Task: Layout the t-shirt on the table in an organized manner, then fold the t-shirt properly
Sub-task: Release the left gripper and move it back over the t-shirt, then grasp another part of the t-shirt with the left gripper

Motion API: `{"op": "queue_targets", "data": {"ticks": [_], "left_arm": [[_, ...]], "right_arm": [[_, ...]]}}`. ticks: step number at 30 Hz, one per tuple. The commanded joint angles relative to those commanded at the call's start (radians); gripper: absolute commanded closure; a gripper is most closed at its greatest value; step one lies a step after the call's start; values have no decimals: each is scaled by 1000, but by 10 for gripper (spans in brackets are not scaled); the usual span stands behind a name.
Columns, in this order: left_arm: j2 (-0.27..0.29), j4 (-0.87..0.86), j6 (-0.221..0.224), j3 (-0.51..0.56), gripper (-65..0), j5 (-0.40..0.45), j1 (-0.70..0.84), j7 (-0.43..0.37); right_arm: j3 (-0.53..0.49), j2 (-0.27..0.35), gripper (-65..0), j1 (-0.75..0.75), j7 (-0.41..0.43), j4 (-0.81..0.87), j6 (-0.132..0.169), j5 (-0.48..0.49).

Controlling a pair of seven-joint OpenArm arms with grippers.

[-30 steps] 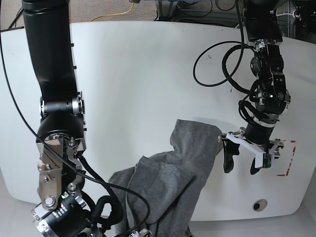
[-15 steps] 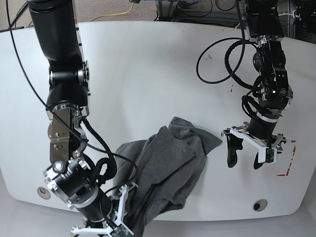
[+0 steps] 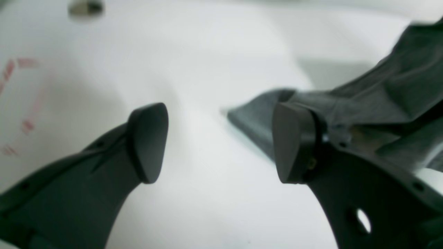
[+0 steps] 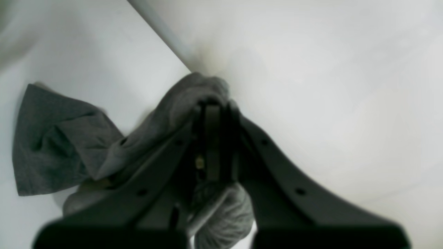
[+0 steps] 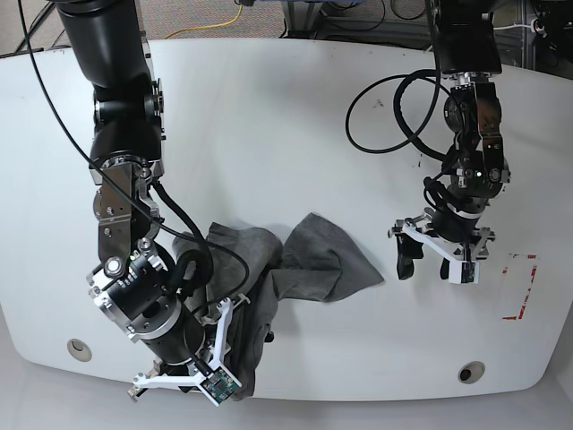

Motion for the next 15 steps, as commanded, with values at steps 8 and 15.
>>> {"op": "queue_targets", "data": {"ticks": [8, 15], "left_arm": [[26, -244, 0, 29, -447, -2, -84, -64], [84, -407, 0, 29, -443, -2, -163, -84]], "right_arm": [[0, 8, -2, -5, 0, 0, 0, 2], [0, 9, -2, -6, 0, 0, 0, 3]]}}
